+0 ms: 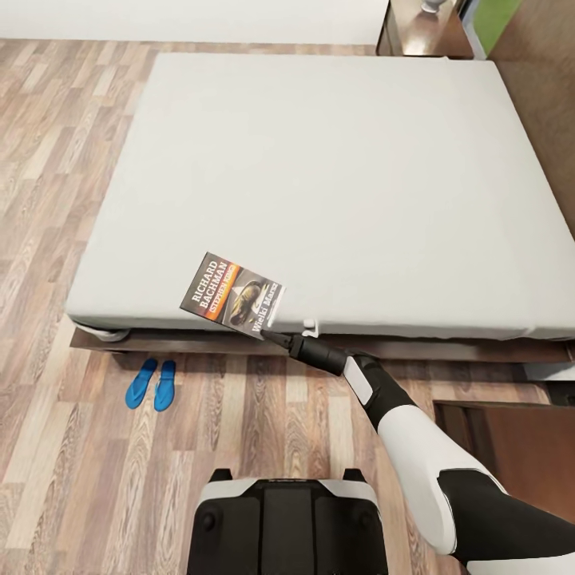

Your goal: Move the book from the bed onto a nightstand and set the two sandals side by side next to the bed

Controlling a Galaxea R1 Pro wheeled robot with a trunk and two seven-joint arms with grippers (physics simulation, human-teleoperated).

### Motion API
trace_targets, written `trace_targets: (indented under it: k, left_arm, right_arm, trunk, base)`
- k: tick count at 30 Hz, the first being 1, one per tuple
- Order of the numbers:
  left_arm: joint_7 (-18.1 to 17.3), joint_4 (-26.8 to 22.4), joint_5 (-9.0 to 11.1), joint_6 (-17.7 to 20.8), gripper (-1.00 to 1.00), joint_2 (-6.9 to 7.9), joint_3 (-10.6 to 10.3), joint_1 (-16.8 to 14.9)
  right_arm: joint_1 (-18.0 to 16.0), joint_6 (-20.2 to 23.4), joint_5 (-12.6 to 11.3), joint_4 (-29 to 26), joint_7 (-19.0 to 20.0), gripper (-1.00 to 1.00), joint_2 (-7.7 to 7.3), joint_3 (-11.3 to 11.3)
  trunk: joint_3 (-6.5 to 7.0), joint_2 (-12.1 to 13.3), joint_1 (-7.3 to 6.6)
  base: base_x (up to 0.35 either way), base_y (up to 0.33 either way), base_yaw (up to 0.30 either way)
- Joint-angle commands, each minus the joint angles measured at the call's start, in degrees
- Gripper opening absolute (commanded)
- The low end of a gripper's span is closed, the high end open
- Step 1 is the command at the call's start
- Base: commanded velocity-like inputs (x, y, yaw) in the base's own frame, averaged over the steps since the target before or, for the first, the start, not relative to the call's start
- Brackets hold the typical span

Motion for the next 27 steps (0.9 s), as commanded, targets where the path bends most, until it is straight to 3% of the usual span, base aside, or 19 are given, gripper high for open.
trace_targets:
  k: [1,27]
  left_arm:
    - [0.09,0.02,0.61,-0.24,1.0,0.0,-0.51,0.02]
    - [0.09,0.01,0.59,-0.31,1.0,0.01,-0.51,0.02]
  right_arm:
    - [-0.02,0.59,-0.09,0.01,0.17,-1.0,0.06,-0.25]
    - [-0.02,0.59,-0.06,0.02,0.21,-1.0,0.06,-0.24]
  trunk:
    - [-0.13,-0.09,0.03]
    - [-2.04,-0.09,0.03]
  base:
    - [0.0,0.044,0.174]
    - [0.0,0.027,0.165]
